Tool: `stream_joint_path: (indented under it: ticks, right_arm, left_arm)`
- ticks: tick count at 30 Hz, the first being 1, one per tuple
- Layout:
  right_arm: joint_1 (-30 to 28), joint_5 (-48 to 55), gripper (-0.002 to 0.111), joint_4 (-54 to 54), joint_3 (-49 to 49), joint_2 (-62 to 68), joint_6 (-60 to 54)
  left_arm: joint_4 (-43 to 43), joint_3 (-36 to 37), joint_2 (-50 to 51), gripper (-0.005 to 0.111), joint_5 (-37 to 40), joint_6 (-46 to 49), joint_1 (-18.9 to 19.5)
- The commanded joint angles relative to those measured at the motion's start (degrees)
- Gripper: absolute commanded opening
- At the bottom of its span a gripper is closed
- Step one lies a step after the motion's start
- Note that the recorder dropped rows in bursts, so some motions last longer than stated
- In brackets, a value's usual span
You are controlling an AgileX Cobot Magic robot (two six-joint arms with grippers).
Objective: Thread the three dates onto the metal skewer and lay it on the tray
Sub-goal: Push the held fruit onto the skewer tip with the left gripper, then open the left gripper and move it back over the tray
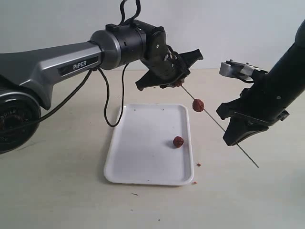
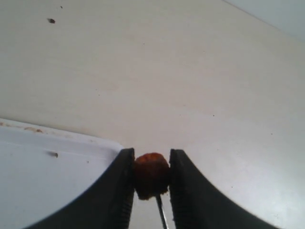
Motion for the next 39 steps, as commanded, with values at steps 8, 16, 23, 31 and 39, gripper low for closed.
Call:
stream_joint_path:
  ticks: [8,16,23,31,39]
  right_arm:
    - [-0.26,-4.08,0.0,0.69,0.15,0.05,-0.72]
    - [-0.26,-11.04,0.0,0.95,0.15,0.05,-0.72]
    - [-0.23,-14.67,0.0,1.06,0.15,0.05,-1.05]
    - [-0.23,-14.31,0.0,1.17,0.15,0.05,-1.41]
    - [-0.26,-14.32,0.0,1.35,0.15,0.05,-1.66]
  left_arm:
    - [-3.59,-0.28,-0.13,0.027,-0.38,0.69,-0.95]
    - [-4.17,-0.28,-0.71,0.027,-0.74,1.28,-1.96]
    - [-4.29,-0.28,-0.71,0.027,-1.46,1.42,-3.48]
    - [-4.18,-0.28,-0.71,0.029,-2.02,4.57,-3.58]
    - [-4.42,-0.28,-0.71,0.068,-1.46,5.62,-3.65]
